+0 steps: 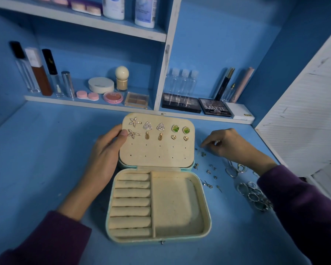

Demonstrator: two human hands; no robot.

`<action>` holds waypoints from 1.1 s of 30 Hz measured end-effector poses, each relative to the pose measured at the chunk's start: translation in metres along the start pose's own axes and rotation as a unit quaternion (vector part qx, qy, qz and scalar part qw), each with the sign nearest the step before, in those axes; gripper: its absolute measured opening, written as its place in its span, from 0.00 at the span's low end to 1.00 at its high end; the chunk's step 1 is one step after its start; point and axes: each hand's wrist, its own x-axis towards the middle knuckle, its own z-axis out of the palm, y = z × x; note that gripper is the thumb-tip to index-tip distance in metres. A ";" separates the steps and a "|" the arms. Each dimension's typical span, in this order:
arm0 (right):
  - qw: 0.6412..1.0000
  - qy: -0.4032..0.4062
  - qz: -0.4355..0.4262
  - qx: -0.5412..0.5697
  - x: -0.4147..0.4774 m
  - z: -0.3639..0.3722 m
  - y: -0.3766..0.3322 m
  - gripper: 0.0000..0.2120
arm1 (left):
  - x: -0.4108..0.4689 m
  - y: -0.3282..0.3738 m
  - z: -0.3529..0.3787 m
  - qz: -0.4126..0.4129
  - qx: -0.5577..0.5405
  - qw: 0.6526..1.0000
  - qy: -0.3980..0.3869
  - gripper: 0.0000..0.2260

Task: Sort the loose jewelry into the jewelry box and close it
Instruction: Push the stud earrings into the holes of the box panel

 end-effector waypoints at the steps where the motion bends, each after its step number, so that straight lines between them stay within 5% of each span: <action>1: 1.000 0.001 0.003 0.002 0.000 0.000 0.000 0.11 | 0.000 -0.001 0.000 -0.002 0.000 1.000 0.001 0.14; 30: 0.999 -0.036 0.008 -0.031 0.008 0.004 -0.005 0.05 | 0.000 -0.002 -0.001 -0.002 -0.004 1.000 0.005 0.14; 33: 0.997 0.001 0.048 0.054 0.007 0.002 -0.013 0.09 | 0.000 -0.001 -0.001 -0.006 -0.004 1.000 0.000 0.14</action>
